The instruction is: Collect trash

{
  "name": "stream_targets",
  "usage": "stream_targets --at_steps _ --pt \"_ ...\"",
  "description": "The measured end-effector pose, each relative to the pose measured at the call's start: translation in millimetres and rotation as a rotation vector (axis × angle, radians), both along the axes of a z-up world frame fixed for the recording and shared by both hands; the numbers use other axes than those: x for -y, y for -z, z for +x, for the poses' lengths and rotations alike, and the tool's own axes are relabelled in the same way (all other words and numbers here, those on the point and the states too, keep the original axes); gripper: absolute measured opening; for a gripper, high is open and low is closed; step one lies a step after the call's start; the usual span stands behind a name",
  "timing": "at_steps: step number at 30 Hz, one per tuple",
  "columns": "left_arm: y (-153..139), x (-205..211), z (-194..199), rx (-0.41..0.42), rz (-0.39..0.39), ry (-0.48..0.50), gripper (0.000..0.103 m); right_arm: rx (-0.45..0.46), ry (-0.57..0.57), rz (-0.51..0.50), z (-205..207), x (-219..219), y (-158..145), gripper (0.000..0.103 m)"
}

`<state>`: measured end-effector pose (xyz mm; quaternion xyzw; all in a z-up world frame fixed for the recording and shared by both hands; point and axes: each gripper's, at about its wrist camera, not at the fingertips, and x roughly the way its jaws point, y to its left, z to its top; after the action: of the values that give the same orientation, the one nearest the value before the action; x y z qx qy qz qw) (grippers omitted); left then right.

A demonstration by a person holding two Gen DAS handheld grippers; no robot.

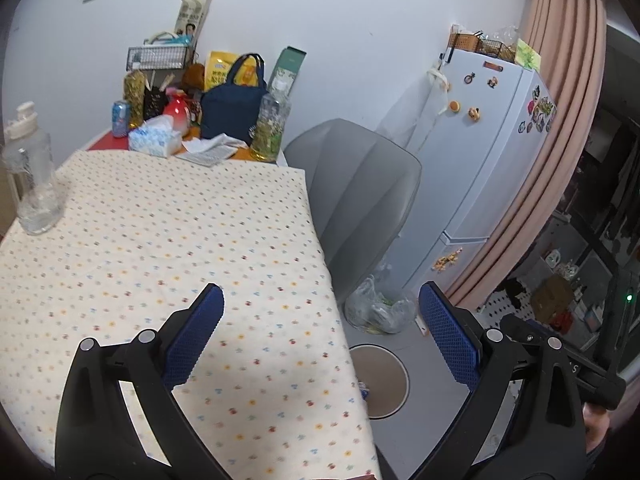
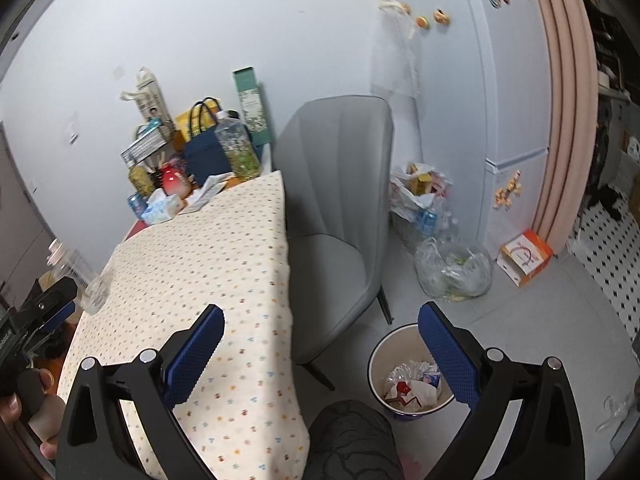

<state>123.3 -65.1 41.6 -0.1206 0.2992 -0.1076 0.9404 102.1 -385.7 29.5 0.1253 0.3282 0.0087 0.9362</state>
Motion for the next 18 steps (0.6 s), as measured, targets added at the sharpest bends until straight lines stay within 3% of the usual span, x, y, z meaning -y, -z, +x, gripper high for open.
stream_targets --at_steps 18 --pt "-19 -32 -51 0.072 0.103 -0.062 0.097 0.041 -0.127 -0.019 -23 -44 -19 0.095"
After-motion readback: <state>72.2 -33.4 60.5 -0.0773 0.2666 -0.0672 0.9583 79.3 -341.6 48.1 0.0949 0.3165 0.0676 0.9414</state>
